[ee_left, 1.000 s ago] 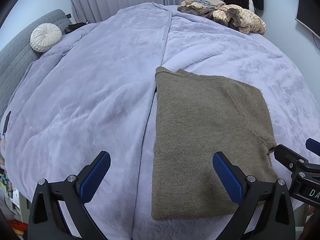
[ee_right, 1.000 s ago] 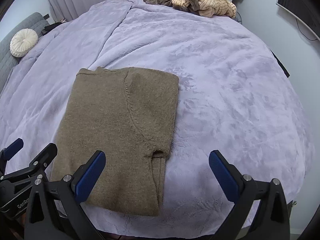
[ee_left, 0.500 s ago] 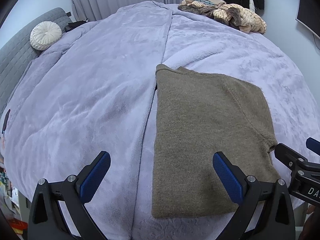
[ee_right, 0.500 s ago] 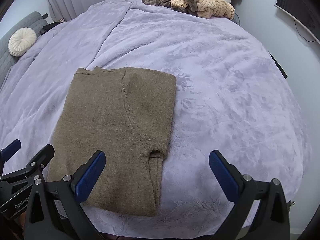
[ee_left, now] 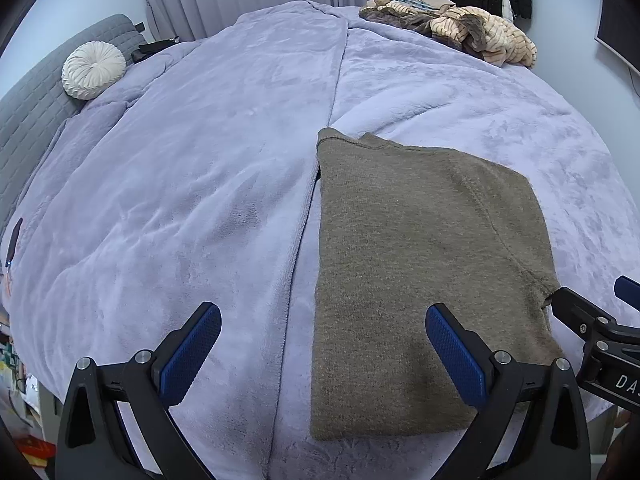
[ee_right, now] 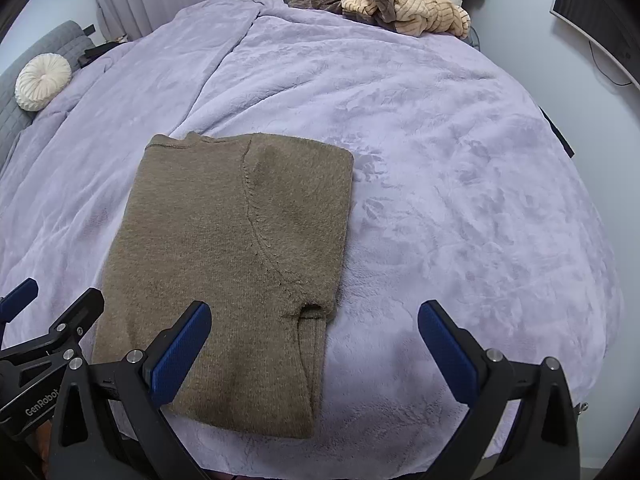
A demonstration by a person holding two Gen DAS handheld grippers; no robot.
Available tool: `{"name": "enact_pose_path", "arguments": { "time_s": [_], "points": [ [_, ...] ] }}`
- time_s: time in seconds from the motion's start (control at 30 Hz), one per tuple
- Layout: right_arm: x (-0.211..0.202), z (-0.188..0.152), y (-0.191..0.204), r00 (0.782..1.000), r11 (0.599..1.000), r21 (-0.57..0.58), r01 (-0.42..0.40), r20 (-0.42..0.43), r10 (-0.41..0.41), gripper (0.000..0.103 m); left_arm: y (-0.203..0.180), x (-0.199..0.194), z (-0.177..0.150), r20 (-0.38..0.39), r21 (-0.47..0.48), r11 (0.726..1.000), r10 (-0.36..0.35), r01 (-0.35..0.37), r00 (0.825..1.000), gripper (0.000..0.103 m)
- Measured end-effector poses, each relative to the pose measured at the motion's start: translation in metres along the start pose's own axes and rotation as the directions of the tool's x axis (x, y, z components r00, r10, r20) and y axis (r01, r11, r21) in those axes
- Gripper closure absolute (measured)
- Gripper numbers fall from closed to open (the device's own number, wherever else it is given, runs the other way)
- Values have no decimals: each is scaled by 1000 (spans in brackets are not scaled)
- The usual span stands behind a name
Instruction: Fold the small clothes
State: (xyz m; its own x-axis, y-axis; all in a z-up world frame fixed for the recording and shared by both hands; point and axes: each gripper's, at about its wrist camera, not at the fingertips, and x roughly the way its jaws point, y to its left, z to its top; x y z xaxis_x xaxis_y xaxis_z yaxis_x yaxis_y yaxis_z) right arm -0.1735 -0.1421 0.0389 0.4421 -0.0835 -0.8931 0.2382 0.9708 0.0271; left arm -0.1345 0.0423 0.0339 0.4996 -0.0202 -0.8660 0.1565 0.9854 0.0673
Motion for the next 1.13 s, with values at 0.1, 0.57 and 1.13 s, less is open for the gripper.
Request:
{"name": "enact_pose_path", "arguments": {
  "time_s": [0.1, 0.57, 1.13],
  "points": [
    [1, 0, 0, 1000, 1000, 1, 0, -1, 0, 0, 0, 0, 0, 0, 0, 1000, 1, -1, 1000, 0],
    [3, 0, -1, 1000, 1000, 3, -3, -3, 3, 0, 2, 3, 0, -3, -14, 1000, 3, -3, 1000, 0],
    [4, -3, 2, 1000, 1000, 7, -5, -10, 5, 0, 1, -2, 2, 7, -8, 1000, -21, 21, 1000, 0]
  ]
}}
